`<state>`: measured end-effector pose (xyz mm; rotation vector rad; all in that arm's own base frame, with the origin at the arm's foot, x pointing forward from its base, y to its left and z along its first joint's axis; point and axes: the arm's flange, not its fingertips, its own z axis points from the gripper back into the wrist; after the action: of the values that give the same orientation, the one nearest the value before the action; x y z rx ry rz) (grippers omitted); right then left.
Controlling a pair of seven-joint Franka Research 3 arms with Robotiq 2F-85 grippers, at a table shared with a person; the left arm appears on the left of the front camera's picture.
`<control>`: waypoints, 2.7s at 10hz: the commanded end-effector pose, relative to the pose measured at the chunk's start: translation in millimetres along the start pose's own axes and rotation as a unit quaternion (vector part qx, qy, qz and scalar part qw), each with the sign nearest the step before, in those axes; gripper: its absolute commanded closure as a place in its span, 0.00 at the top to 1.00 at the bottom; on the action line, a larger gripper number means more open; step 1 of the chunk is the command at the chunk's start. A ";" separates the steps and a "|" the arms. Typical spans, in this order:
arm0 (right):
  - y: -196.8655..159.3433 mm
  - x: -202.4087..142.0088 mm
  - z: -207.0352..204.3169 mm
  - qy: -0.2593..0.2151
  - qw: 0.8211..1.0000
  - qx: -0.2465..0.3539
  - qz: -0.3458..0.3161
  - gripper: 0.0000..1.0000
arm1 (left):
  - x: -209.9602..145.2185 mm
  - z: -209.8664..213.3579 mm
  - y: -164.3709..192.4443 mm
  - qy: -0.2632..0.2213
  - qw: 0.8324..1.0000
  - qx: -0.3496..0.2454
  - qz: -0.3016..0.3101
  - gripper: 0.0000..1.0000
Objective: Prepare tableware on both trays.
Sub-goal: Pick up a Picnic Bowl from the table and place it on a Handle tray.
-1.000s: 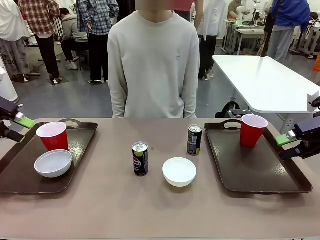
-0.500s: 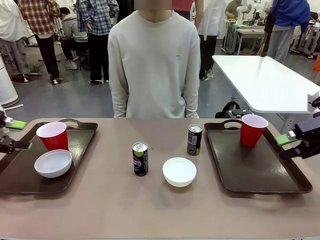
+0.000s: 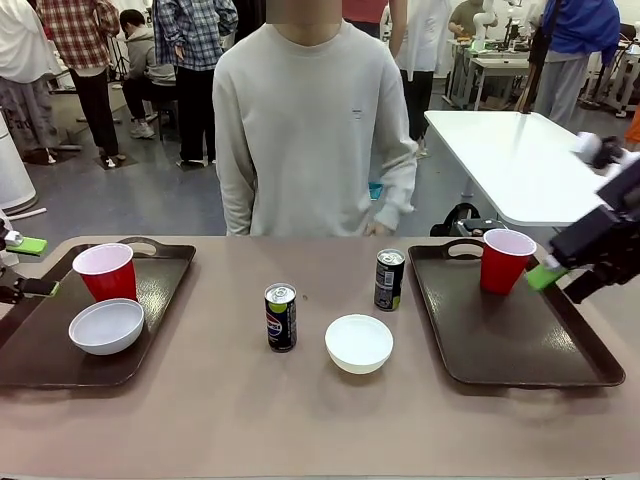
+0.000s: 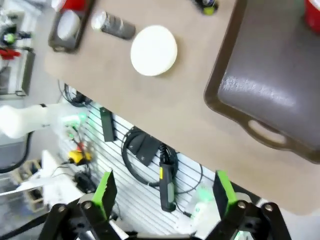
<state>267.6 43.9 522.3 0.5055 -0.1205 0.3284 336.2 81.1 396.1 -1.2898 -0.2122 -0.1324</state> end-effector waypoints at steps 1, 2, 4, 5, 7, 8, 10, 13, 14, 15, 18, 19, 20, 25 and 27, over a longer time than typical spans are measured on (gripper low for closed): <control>23.4 30.8 -28.2 0.060 0.997 -0.042 -0.004 1.00 | -1.1 -0.6 -1.4 -0.004 1.000 -0.006 -0.012 0.92; 39.7 45.4 -44.6 0.073 0.995 -0.062 -0.007 1.00 | -1.1 -0.6 -1.4 -0.004 1.000 -0.006 -0.012 0.92; 64.9 66.9 -80.6 0.081 0.989 -0.123 -0.024 1.00 | -1.1 -0.6 -1.4 -0.004 1.000 -0.006 -0.012 0.92; 76.9 75.6 -92.7 0.071 0.985 -0.152 -0.033 1.00 | -1.1 -0.6 -1.4 -0.004 1.000 -0.006 -0.012 0.92; 81.4 78.7 -102.0 0.038 0.979 -0.195 -0.043 1.00 | -1.1 -0.6 -1.4 -0.004 1.000 -0.006 -0.012 0.92; 83.6 74.2 -99.1 -0.002 0.990 -0.142 -0.004 1.00 | -1.1 -0.6 -1.4 -0.004 1.000 -0.006 -0.012 0.92; 80.2 75.9 -102.0 0.050 0.984 -0.167 -0.023 1.00 | -1.1 -0.6 -1.4 -0.004 1.000 -0.006 -0.012 0.92; 80.2 75.9 -102.0 0.050 0.984 -0.167 -0.023 1.00 | -1.1 -0.6 -1.4 -0.004 1.000 -0.006 -0.012 0.92; 80.2 75.9 -102.0 0.050 0.984 -0.167 -0.023 1.00 | -1.1 -0.6 -1.4 -0.004 1.000 -0.006 -0.012 0.92; 80.6 76.5 -99.6 0.045 0.987 -0.155 -0.015 1.00 | -1.1 -0.6 -1.4 -0.004 1.000 -0.006 -0.012 0.92; 83.8 106.2 -152.8 0.060 0.978 -0.197 -0.036 1.00 | -1.1 -0.6 -1.4 -0.004 1.000 -0.006 -0.012 0.92; 84.3 114.5 -173.3 0.056 0.975 -0.214 -0.038 1.00 | -1.1 -0.6 -1.4 -0.004 1.000 -0.006 -0.012 0.92; 86.1 120.0 -189.1 0.059 0.972 -0.225 -0.042 1.00 | -1.1 -0.6 -1.4 -0.004 1.000 -0.006 -0.012 0.92; 85.6 135.9 -236.8 0.043 0.967 -0.246 -0.042 1.00 | -1.1 -0.6 -1.4 -0.004 1.000 -0.006 -0.012 0.92; 81.4 131.9 -231.0 0.048 0.969 -0.237 -0.046 1.00 | -1.1 -0.6 -1.4 -0.004 1.000 -0.006 -0.012 0.92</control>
<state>371.3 259.4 380.3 0.0273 -0.0721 0.2409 335.7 79.8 396.8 -1.2868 -0.2061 -0.1351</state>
